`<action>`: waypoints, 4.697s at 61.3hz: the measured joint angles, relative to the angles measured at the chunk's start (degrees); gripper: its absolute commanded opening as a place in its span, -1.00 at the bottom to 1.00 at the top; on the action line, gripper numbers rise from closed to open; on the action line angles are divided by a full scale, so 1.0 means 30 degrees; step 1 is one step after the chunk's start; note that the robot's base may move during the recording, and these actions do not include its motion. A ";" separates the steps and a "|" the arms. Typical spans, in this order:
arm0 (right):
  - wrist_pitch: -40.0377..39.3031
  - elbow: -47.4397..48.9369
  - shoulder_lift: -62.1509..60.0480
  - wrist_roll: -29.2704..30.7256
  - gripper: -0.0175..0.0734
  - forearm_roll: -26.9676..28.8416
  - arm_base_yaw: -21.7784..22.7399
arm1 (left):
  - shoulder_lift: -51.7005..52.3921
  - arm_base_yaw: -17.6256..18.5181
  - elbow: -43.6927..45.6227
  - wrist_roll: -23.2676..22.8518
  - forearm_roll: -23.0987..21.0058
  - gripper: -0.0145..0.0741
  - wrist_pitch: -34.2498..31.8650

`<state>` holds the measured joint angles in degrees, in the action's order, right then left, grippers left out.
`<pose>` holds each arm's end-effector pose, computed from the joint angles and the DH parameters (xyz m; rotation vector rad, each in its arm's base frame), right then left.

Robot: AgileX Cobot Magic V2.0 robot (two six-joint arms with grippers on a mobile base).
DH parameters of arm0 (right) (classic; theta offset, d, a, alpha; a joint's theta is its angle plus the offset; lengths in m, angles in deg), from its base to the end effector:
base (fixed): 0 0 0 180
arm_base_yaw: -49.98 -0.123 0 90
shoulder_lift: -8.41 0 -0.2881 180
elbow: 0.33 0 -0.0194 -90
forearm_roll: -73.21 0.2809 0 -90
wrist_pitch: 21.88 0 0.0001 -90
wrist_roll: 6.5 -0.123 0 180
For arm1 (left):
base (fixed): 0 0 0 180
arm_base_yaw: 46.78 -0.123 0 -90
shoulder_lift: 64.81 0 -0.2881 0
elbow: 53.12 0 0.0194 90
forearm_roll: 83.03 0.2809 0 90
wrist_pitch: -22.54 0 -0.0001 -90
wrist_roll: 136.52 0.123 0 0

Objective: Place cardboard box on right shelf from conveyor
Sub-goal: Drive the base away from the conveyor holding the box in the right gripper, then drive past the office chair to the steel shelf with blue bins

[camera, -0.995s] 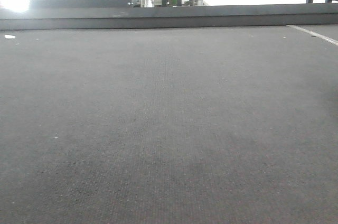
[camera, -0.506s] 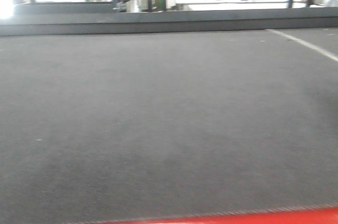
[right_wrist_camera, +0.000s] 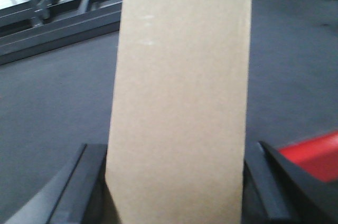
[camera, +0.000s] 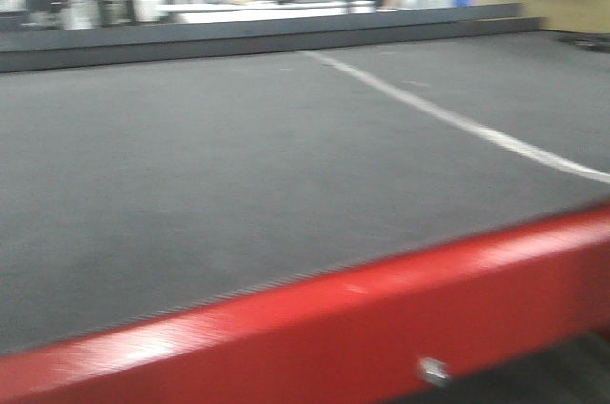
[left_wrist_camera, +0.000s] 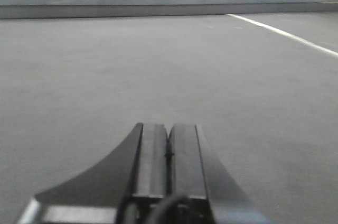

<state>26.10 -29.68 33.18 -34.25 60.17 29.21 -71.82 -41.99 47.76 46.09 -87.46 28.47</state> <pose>0.0760 0.0068 0.4001 0.0943 1.7771 0.3530 0.1154 -0.0107 0.1920 0.0482 1.6065 -0.0955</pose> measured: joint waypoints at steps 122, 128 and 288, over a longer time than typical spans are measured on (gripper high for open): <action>0.0014 0.0000 0.0000 0.0000 -0.28 -0.0030 0.0000 | 0.0000 0.0000 0.0000 0.0000 0.0000 -0.94 0.0000; 0.0014 0.0000 0.0000 0.0000 -0.28 -0.0030 0.0000 | 0.0000 0.0000 0.0000 0.0000 0.0000 -0.94 0.0000; 0.0059 0.0000 0.0000 0.0000 -0.28 -0.0030 0.0018 | 0.0000 0.0016 0.0000 0.0000 0.0000 -0.94 0.0000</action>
<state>26.27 -29.68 33.18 -34.25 60.08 29.27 -71.82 -41.94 47.76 46.09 -87.46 28.47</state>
